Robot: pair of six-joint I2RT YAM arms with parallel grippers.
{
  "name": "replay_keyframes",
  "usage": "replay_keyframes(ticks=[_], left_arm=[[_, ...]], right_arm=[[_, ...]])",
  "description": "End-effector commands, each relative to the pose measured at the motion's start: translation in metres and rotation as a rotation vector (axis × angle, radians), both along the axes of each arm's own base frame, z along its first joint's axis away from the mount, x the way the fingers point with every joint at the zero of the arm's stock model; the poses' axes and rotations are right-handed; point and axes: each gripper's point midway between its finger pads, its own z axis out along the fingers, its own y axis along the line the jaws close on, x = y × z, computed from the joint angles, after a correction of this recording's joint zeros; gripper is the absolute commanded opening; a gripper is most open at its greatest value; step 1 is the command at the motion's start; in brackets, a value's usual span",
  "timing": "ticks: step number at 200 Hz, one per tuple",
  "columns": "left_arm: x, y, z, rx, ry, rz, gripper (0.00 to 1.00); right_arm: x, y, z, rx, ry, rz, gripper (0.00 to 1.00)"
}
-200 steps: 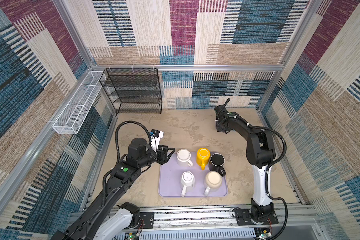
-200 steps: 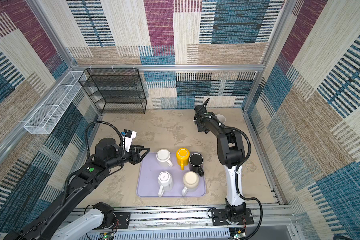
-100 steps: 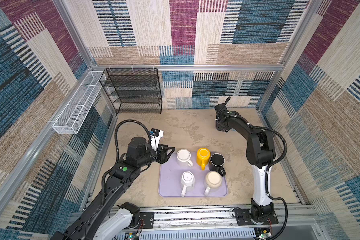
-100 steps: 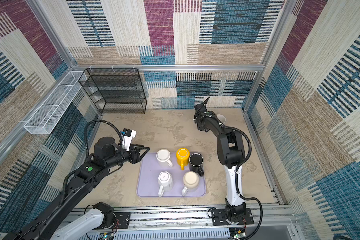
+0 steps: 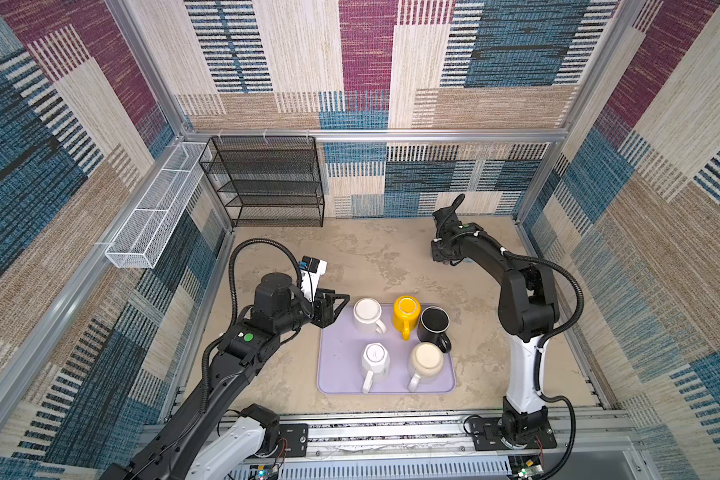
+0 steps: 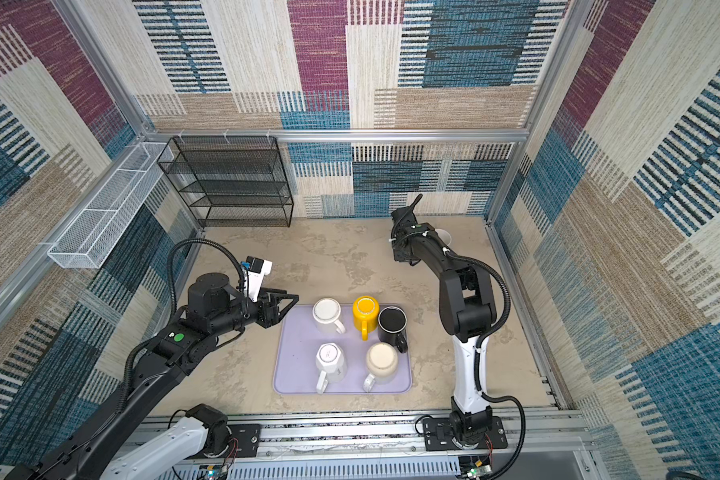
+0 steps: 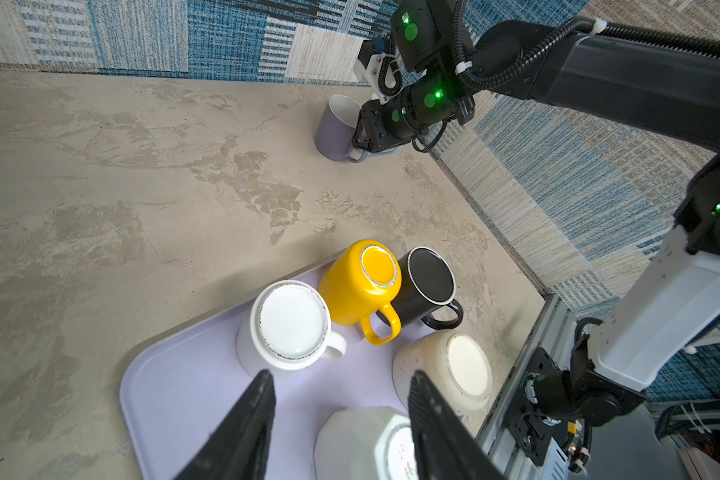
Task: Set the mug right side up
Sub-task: 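Raise the right gripper off the lavender mug and draw it back toward the tray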
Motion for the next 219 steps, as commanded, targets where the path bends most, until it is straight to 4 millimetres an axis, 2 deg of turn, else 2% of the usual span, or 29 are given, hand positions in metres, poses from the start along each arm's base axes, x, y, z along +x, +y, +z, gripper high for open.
replay_keyframes(ticks=[1,33,62,69,85,122,176,190,219], left_arm=[[0.000,0.001,0.003,0.018,-0.017,-0.003,0.53],[-0.001,0.002,0.001,0.013,-0.007,0.002,0.53],[0.006,0.003,-0.010,0.017,0.060,0.042,0.53],[0.008,0.003,-0.013,0.018,0.071,0.050,0.53],[0.013,0.003,-0.021,0.024,0.107,0.072,0.52],[0.014,0.000,-0.038,0.025,0.177,0.091,0.51],[0.000,-0.003,-0.075,0.056,0.276,0.115,0.50],[-0.008,-0.008,-0.084,0.062,0.302,0.098,0.49],[-0.033,-0.013,-0.103,0.123,0.353,0.088,0.49]], right_arm=[[0.005,0.003,0.012,0.026,-0.045,0.004,0.36],[0.001,0.002,0.028,0.037,-0.082,0.002,0.36],[-0.010,0.009,0.042,0.101,-0.131,0.013,0.34],[-0.019,0.012,0.038,0.128,-0.127,0.024,0.34],[-0.032,0.021,0.043,0.194,-0.155,0.048,0.34],[-0.061,0.033,0.072,0.330,-0.244,0.080,0.34],[-0.107,0.046,0.101,0.525,-0.328,0.118,0.34],[-0.112,0.050,0.109,0.549,-0.347,0.144,0.34],[-0.116,0.039,0.116,0.500,-0.358,0.118,0.34]])
